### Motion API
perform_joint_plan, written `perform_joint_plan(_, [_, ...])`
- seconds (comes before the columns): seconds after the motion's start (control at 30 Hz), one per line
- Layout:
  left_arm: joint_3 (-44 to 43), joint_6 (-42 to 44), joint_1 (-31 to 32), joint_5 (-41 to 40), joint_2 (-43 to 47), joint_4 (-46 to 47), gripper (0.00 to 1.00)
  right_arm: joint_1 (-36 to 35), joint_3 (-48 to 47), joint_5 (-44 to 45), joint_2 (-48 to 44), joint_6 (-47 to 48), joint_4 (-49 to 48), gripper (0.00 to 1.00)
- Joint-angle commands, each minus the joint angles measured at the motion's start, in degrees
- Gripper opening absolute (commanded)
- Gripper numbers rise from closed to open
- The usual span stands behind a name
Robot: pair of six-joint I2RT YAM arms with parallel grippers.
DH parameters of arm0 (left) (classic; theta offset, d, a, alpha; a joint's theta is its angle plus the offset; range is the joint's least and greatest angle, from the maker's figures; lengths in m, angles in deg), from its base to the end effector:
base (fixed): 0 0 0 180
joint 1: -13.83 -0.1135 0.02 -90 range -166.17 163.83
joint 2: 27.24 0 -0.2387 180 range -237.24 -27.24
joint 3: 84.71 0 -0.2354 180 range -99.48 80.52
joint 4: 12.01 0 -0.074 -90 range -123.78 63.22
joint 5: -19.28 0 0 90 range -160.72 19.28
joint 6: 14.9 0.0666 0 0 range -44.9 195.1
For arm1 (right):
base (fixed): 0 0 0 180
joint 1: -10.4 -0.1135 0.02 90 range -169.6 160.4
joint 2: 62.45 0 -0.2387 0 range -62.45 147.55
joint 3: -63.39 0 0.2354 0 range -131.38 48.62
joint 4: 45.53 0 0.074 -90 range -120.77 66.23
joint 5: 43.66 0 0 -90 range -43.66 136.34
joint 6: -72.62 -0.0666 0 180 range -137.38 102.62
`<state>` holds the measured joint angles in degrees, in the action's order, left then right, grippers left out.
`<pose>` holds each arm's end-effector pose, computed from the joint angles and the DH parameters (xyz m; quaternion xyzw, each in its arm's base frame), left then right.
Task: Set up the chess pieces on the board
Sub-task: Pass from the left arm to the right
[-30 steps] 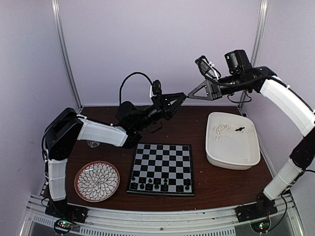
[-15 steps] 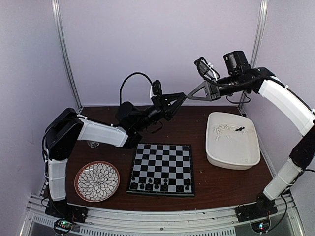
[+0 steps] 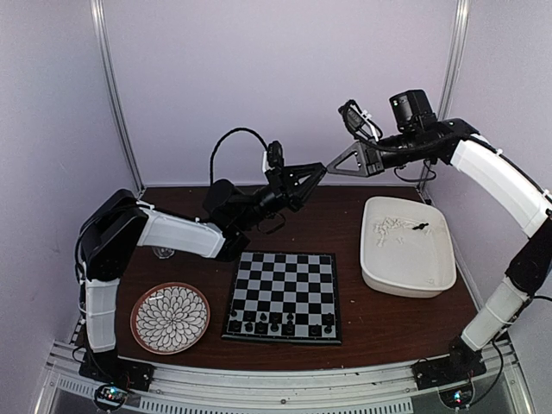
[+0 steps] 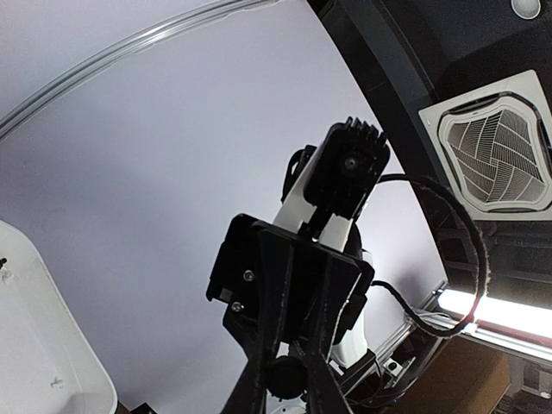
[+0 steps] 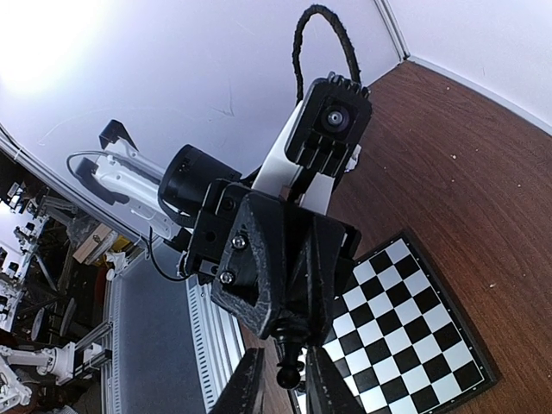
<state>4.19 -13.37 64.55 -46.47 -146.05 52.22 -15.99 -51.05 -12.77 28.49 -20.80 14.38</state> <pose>0.2648 -0.3670 0.2934 0.0352 0.4769 -0.8513 0.2158 0.2674 0.1965 0.3818 -0.3725 0.7167 0.5263 0.2657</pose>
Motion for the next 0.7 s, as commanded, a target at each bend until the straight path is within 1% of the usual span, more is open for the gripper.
perform_joint_plan(0.0, [-1.5, -0.2, 0.2, 0.2, -0.8, 1.9, 0.06, -0.3, 0.9, 0.1, 0.9, -0.5, -1.5, 0.20])
perform_joint_plan(0.17, [-1.5, -0.4, 0.2, 0.1, -0.8, 2.0, 0.06, -0.3, 1.0, 0.0, 0.9, -0.6, -1.5, 0.18])
perform_joint_plan(0.3, [-1.3, -0.3, 0.1, 0.0, -0.9, 1.9, 0.06, -0.3, 1.2, 0.1, 0.3, -0.1, -1.2, 0.13])
perform_joint_plan(0.4, [-1.2, -0.3, 0.2, 0.1, -1.2, 1.9, 0.07, -0.3, 1.0, 0.3, -0.3, 1.4, -0.2, 0.07])
perform_joint_plan(0.47, [-1.0, -0.4, 0.2, -0.1, -1.6, 2.0, 0.08, -0.3, 0.8, 0.8, -0.5, 2.4, 0.9, 0.06])
perform_joint_plan(0.5, [-0.7, -0.4, 0.2, -0.2, -1.7, 2.0, 0.13, -0.3, 0.5, 1.0, -0.6, 2.6, 1.6, 0.05])
perform_joint_plan(0.53, [-0.4, -0.4, 0.1, -0.3, -1.8, 1.7, 0.19, -0.3, 0.2, 1.5, -0.8, 4.6, 2.8, 0.05])
perform_joint_plan(0.57, [0.0, -0.5, 0.0, -0.2, -1.8, 1.2, 0.27, -0.3, -0.3, 2.2, -0.8, 5.9, 4.3, 0.05])
perform_joint_plan(0.6, [0.5, -0.3, -0.2, 0.2, -1.7, 1.0, 0.77, -0.3, -1.0, 3.1, -0.9, 7.6, 6.1, 0.04])
perform_joint_plan(0.63, [1.3, 0.1, -0.4, 0.7, -1.3, 0.5, 0.95, -0.3, -2.2, 4.7, -0.9, 9.6, 8.2, 0.03])
perform_joint_plan(0.67, [2.6, 0.5, -0.6, 0.8, -0.8, -0.5, 0.97, -0.3, -3.0, 6.1, -1.0, 12.1, 10.4, 0.02])
